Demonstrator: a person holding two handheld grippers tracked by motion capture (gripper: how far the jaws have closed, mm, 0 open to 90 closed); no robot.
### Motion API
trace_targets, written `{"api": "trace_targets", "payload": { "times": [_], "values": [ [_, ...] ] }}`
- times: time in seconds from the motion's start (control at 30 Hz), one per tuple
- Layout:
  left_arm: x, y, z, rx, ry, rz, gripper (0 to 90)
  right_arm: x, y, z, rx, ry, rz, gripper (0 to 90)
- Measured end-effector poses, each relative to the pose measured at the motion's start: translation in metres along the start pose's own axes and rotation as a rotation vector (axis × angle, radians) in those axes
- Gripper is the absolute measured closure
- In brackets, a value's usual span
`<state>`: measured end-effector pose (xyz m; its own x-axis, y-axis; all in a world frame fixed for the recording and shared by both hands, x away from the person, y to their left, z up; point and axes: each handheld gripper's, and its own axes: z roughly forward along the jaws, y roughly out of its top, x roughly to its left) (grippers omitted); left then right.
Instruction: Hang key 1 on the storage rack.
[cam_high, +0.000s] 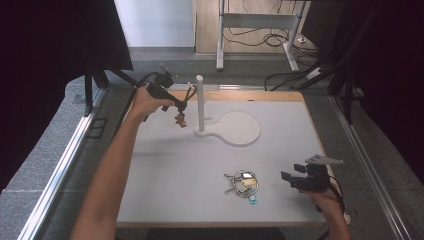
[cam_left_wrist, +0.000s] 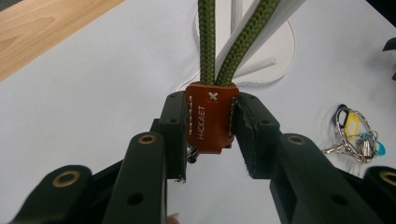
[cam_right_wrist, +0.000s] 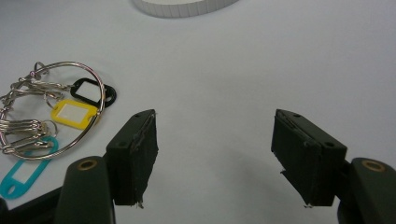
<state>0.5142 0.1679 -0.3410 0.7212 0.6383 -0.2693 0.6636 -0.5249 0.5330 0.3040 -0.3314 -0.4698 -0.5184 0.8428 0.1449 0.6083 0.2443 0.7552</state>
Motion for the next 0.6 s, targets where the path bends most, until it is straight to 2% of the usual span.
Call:
{"api": "trace_targets", "payload": {
  "times": [0.4, 0.6],
  "values": [
    [-0.003, 0.000, 0.012, -0.015, 0.015, 0.008, 64.5, 0.000, 0.000, 0.000, -0.001, -0.002, -0.003, 31.3],
    [-0.007, -0.004, 0.006, -0.029, 0.039, 0.019, 61.1, 0.000, 0.000, -0.001, 0.000, -0.004, -0.003, 31.1]
  ]
}}
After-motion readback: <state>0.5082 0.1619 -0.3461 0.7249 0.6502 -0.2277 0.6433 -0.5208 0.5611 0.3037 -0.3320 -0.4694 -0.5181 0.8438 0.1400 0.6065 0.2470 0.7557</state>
